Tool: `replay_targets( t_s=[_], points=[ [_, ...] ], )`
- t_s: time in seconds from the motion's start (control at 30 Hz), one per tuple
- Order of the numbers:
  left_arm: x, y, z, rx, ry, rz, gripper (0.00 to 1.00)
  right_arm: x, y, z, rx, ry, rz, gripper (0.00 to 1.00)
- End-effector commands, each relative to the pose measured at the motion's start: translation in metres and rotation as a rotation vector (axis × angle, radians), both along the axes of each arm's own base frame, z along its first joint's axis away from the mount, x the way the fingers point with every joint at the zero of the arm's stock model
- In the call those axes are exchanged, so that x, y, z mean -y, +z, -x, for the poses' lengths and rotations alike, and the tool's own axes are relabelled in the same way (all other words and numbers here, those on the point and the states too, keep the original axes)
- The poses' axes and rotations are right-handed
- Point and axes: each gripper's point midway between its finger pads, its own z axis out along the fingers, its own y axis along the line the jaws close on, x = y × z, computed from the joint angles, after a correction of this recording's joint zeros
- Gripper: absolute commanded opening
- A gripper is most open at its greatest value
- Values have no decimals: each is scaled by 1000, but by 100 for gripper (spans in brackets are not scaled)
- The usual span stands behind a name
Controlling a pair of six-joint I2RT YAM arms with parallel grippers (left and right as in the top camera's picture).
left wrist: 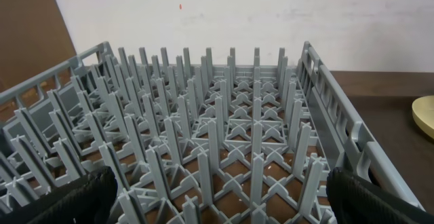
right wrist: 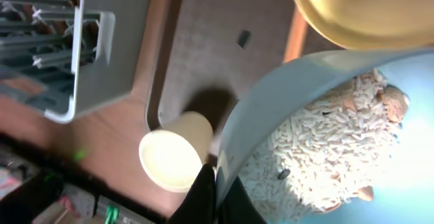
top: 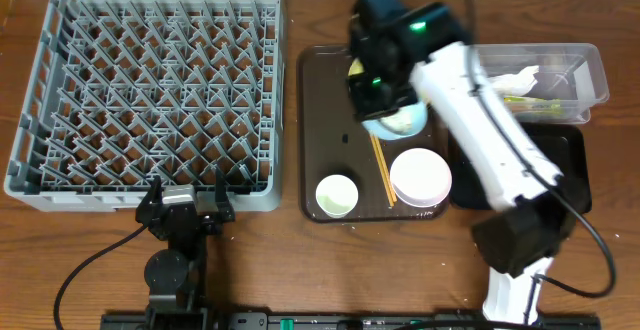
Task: Sort waste into correct bins and load items into the dishwasher
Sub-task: 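Lift the light-blue bowl and carry it over the black tray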
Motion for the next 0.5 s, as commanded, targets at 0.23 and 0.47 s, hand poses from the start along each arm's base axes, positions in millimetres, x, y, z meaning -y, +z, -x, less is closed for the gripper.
replay_targets(
  t_s=[0.23, 0.47],
  points=[
    [-2, -18, 1, -56, 9, -11, 99, 83, 74, 21, 83, -42, -115, 1],
    [-2, -18, 1, -56, 9, -11, 99, 127, 86, 29, 119, -74, -249, 2]
  ],
)
